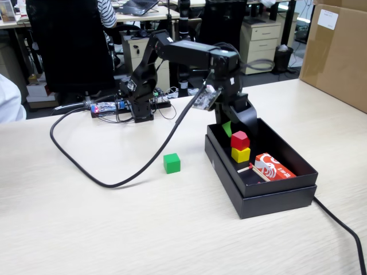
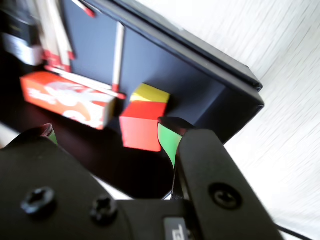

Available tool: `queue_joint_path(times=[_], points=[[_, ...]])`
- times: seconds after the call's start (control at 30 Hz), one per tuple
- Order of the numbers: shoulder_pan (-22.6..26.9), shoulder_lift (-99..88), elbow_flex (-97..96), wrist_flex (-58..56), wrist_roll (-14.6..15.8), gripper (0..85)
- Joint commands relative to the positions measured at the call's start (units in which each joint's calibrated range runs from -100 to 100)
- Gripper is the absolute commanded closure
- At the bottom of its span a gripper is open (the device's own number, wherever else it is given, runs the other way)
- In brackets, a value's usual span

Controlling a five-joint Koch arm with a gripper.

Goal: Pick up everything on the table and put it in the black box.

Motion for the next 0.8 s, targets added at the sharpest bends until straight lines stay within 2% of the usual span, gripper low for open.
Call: queue_joint_path(times=[0.0, 0.23, 0.37, 0.57, 0.77], points=[[-1.17, -11.36, 4.93, -0.32, -0.10, 43.8], [-5.86, -24.90, -3.23, -0.41, -1.47, 43.8], [-9.77, -29.26, -11.12, -0.41, -2.69, 39.8], [-14.80, -26.40, -18.01, -0.32, -4.79, 38.7], [-15.63, -19.97, -25.53, -0.32, -5.13, 38.7]])
